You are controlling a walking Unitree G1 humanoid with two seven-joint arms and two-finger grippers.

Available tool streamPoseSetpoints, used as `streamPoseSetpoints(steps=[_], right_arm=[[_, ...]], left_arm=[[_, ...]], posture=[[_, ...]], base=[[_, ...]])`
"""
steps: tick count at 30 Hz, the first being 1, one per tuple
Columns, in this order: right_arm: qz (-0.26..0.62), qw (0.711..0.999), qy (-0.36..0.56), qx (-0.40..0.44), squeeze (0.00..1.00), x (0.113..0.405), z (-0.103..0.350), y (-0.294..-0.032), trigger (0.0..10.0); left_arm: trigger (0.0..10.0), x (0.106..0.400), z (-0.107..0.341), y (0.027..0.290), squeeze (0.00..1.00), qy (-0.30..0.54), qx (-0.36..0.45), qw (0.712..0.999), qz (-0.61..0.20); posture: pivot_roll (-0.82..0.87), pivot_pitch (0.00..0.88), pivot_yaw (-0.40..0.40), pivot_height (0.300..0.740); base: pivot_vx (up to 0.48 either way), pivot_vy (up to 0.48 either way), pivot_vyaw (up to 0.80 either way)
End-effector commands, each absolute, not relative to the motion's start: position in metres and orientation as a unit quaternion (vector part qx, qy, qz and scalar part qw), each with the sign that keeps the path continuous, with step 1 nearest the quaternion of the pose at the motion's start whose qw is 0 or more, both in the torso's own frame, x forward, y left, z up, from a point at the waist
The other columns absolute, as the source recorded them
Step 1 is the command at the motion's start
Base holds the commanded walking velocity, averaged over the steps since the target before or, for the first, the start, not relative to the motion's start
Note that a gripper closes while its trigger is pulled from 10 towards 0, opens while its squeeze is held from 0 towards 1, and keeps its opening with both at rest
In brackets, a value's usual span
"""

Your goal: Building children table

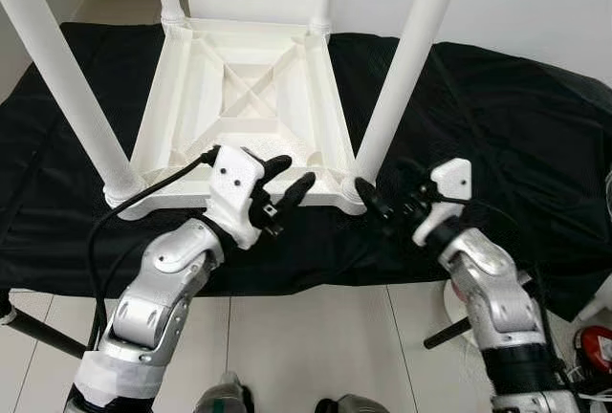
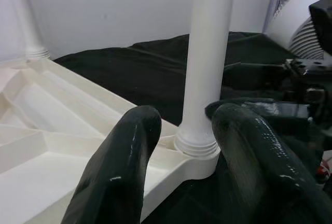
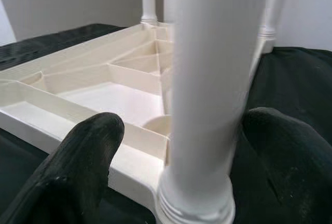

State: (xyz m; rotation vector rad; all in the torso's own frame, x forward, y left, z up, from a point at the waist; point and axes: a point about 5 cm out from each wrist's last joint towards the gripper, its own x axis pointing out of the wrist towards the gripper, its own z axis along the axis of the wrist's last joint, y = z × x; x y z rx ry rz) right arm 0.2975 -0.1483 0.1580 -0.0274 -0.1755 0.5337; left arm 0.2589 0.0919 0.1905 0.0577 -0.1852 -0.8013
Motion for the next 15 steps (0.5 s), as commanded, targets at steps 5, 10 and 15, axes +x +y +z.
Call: streamPoseSetpoints(steps=[5,10,15], right_arm=[[0.244,0.964,-0.102,-0.010,0.00,0.313,0.164,-0.133,10.0],[0.211,0.971,-0.114,-0.014,0.00,0.330,0.174,-0.122,10.0],[0.176,0.976,-0.125,-0.025,0.00,0.336,0.179,-0.120,10.0]], left_arm=[[10.0,0.248,0.191,0.077,0.00,-0.073,0.026,0.875,-0.478],[10.0,0.249,0.193,0.075,0.00,-0.073,0.028,0.874,-0.480],[10.0,0.249,0.192,0.074,0.00,-0.069,0.032,0.875,-0.479]], posture=[[0.09,0.000,-0.055,0.740],[0.10,0.000,-0.061,0.740],[0.11,0.000,-0.065,0.740]], base=[[0.000,0.000,0.00],[0.000,0.000,0.00],[0.000,0.000,0.00]])
